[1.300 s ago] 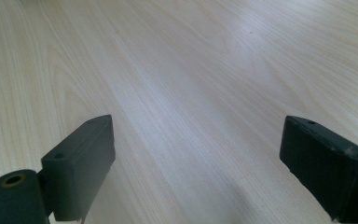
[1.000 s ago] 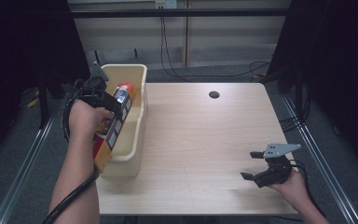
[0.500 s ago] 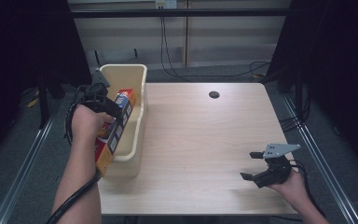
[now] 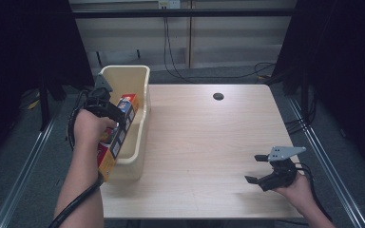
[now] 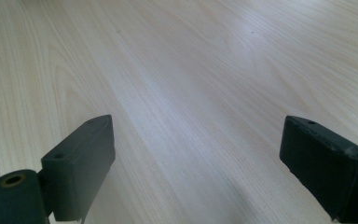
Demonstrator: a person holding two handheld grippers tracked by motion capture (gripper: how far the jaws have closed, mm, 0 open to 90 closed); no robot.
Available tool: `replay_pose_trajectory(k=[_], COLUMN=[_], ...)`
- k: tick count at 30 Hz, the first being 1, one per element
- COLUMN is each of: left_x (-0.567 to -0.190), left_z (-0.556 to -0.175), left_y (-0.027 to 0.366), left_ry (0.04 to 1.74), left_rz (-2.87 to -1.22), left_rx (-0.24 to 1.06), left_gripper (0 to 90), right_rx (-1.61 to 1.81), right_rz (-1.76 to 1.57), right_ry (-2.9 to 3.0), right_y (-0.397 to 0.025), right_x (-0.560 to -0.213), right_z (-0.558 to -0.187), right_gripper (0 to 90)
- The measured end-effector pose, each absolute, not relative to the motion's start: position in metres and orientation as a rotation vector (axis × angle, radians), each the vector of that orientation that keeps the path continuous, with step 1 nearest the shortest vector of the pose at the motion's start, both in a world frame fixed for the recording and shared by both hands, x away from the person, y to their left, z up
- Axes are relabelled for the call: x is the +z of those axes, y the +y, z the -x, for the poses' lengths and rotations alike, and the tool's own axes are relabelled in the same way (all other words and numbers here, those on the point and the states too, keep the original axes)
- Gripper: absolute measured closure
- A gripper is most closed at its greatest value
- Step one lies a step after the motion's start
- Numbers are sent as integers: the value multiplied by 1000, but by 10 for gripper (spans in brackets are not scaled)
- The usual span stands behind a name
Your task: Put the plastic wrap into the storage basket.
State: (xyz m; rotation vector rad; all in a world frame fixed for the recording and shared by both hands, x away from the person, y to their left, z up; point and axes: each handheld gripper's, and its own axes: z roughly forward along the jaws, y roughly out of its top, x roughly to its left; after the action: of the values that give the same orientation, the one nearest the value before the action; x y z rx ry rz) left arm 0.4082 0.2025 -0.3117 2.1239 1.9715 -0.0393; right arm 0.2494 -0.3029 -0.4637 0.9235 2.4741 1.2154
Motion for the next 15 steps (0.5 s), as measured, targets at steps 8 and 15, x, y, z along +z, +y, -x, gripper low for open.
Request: replay_pose_trajectory(k=[8,15], left_x=[-315,-319], left_z=[-409,-410], left_y=[202,201], left_ry=[1966,1972], left_rz=[-2133,-2135], left_rx=[-43,-48], left_gripper=[404,403], right_rx=[1218,1216], right_rz=[-919,-920], right_ry=[2472,2476], right_y=[-302,-302], right_x=[-464,-464], right_z=[-249,-249], right_gripper=[102,102])
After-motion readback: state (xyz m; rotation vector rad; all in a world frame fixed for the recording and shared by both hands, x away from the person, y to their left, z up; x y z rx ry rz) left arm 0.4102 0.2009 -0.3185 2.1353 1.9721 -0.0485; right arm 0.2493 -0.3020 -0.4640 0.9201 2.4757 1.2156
